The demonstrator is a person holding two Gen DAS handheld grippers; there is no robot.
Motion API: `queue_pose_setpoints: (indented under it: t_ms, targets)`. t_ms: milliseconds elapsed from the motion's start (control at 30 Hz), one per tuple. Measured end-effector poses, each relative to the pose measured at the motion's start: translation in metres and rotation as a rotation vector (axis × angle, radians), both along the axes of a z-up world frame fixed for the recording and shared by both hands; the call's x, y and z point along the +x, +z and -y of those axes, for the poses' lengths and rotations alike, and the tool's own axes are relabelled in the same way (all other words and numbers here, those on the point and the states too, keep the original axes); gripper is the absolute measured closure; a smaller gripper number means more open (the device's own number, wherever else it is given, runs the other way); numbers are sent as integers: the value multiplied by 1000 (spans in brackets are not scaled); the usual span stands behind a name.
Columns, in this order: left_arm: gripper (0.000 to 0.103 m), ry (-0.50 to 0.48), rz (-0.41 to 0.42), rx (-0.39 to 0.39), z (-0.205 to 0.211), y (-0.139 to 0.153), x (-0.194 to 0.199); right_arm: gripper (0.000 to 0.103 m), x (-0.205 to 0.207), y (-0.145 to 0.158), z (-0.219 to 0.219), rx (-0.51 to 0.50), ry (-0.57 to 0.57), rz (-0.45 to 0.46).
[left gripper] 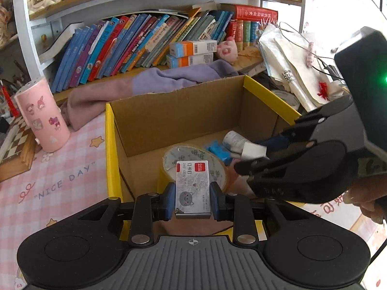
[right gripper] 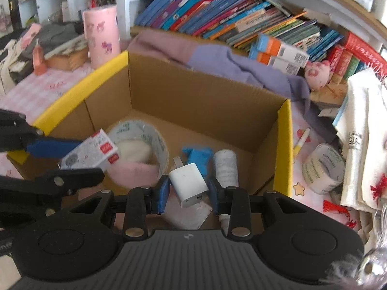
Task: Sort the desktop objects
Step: 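Open left tool to drop the card box while right tool releases the charger into the box, then withdraw both open tools from the box back over the desk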
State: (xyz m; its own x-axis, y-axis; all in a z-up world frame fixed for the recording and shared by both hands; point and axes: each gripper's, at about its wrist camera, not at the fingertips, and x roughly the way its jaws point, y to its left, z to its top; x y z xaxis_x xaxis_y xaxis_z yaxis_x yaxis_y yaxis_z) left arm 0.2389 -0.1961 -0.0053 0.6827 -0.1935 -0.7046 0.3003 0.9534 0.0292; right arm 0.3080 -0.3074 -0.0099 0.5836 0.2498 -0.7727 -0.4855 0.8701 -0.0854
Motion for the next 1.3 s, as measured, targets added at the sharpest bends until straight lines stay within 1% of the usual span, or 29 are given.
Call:
queue_pose_setpoints:
  t_ms: [67, 200, 333, 400, 433, 500, 567, 600, 633, 767, 900, 1033, 1200, 1300]
  targets:
    - [75, 3, -3, 1, 1, 0, 0, 71, 2, -5, 0, -6, 5, -19]
    - [74, 15, -2, 7, 2, 0, 1, 71, 4, -8, 4, 19, -4, -38]
    - [72, 9, 24, 21, 6, 2, -4, 71, 4, -7, 6, 28, -4, -36]
    - [63, 4, 39, 23, 8, 5, -7, 69, 2, -4, 6, 31, 7, -17]
    - [58, 2, 51, 25, 9, 7, -10, 67, 1, -2, 6, 35, 9, -10]
    - [56, 8, 83, 33, 11, 12, -16, 66, -2, 2, 8, 52, 11, 9]
    - [45, 21, 109, 32, 10, 18, -21, 63, -6, 9, 11, 69, 5, 33]
    - [42, 24, 121, 25, 9, 22, -23, 62, -8, 11, 12, 79, 0, 45]
    - [36, 25, 134, 14, 7, 25, -26, 60, -10, 15, 14, 91, -9, 58]
    - [28, 30, 204, 1, 1, 41, -40, 58, -19, 31, 24, 141, -53, 105]
    - [27, 50, 256, -21, -8, 55, -54, 57, -33, 48, 31, 174, -98, 167]
    - [23, 78, 299, -58, -24, 65, -70, 56, -50, 60, 38, 197, -143, 207]
    - [22, 96, 305, -61, -48, 66, -88, 55, -76, 66, 36, 166, -166, 250]
    - [22, 112, 295, -72, -64, 65, -98, 53, -93, 66, 32, 148, -176, 268]
